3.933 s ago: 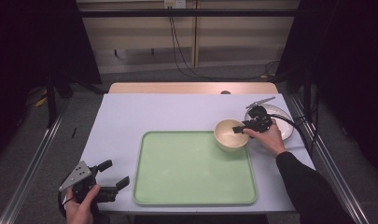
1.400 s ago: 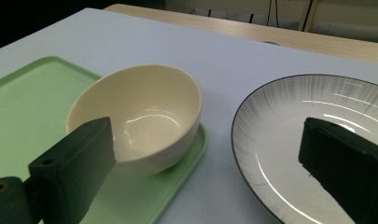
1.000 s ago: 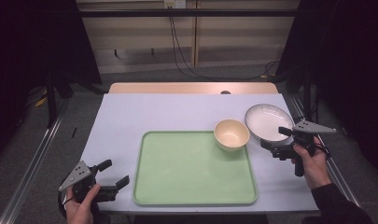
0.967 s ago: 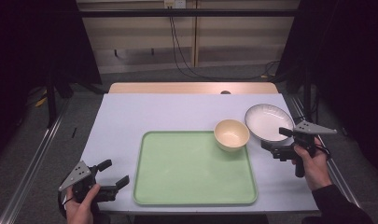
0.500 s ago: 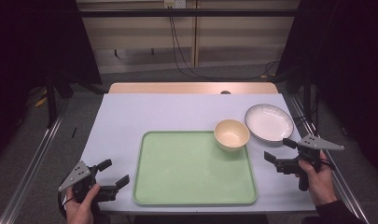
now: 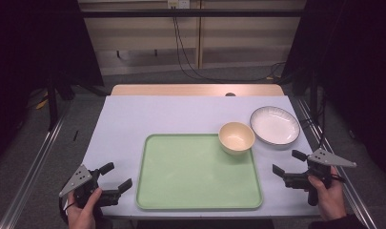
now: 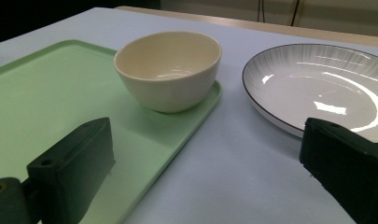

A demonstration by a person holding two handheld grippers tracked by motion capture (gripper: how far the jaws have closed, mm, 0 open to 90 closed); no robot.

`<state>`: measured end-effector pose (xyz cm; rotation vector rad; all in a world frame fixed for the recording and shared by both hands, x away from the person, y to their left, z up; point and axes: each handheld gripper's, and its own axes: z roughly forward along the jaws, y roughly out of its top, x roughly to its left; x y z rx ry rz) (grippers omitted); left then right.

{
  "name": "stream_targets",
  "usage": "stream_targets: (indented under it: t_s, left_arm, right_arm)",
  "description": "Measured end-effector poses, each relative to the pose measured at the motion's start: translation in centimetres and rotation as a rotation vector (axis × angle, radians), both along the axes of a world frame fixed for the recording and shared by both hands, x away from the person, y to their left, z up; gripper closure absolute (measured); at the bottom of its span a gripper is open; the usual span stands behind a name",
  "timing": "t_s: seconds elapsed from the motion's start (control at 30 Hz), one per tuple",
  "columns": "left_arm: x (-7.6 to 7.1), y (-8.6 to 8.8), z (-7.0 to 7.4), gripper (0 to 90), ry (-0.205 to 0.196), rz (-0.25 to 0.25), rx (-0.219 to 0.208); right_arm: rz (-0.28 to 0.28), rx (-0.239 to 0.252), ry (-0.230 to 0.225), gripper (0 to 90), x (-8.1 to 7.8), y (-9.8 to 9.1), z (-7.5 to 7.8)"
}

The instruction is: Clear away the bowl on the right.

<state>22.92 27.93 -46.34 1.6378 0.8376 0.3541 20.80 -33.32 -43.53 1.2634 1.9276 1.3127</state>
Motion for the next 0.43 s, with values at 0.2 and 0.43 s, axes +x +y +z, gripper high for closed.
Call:
stream_targets:
  t_s: [0.2,0.43]
  left_arm:
    - [0.0,0.0,0.0,1.4,0.004,0.005,-0.014]
    - [0.1,0.1,0.0,1.4,0.008,0.006,-0.005]
  right_arm:
    - [0.019,-0.072,0.007,1.9,-0.7,0.6,-1.2]
    - [0.019,-0.054,0.006,0.7,-0.4,0.3,-1.4]
